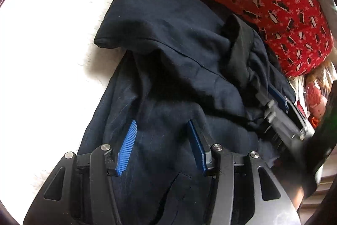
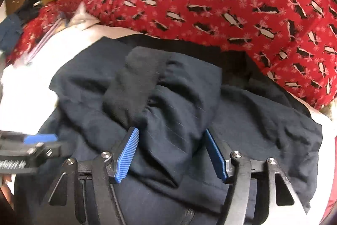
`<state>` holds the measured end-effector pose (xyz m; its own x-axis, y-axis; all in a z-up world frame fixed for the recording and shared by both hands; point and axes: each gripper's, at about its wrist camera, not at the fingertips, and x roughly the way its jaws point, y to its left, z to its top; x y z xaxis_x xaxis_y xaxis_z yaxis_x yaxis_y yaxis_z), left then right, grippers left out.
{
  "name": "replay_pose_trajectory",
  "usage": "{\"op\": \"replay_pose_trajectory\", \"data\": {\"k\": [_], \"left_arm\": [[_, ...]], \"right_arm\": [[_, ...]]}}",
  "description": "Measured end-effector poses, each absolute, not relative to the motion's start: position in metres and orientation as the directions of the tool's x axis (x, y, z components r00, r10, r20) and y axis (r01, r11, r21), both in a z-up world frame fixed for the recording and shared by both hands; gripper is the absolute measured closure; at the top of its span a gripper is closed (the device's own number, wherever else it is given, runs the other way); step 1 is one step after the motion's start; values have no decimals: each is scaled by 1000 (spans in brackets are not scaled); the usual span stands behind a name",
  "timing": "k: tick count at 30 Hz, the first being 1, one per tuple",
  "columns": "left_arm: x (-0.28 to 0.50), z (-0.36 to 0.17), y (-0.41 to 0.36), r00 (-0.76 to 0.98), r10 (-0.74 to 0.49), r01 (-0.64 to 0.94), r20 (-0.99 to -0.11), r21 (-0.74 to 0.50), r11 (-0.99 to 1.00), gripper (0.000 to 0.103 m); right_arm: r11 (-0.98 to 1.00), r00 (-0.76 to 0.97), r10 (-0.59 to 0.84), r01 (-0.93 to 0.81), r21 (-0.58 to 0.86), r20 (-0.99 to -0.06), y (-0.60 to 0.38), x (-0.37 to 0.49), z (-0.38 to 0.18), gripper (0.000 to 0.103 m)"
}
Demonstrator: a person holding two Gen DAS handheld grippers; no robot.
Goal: Fold large clothes
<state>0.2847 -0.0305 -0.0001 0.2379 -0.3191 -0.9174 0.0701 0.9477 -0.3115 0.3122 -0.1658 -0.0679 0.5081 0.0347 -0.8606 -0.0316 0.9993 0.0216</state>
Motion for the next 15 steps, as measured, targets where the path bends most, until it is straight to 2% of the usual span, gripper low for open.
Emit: {"op": "replay_pose_trajectory", "data": {"k": [1, 3, 4, 9, 14, 15], "left_arm": [[285, 0, -31, 239, -319, 73, -917, -310, 948, 54], [287, -1, -31, 241, -318, 80, -917, -308, 948, 53], [286, 0, -31, 243, -318, 81, -916, -308, 948, 52], [284, 0, -34, 251, -308, 85, -918, -296, 951, 45], [289, -2, -55, 257, -282, 100, -924, -265, 959, 38], [289, -2, -57, 259, -281, 102, -924, -263, 959, 37]], "right_arm": [[999, 526, 51, -15, 50, -849, -172, 313, -65, 78], [988, 554, 106, 32, 148, -826, -190, 309, -56, 91], [980, 576, 126, 53, 190, -808, -200, 306, -51, 100], [901, 651, 148, 223, 373, -745, -272, 269, -35, 103], [796, 633, 117, 401, 453, -765, -338, 231, -51, 103], [800, 626, 135, 388, 457, -768, -340, 228, -51, 96]]}}
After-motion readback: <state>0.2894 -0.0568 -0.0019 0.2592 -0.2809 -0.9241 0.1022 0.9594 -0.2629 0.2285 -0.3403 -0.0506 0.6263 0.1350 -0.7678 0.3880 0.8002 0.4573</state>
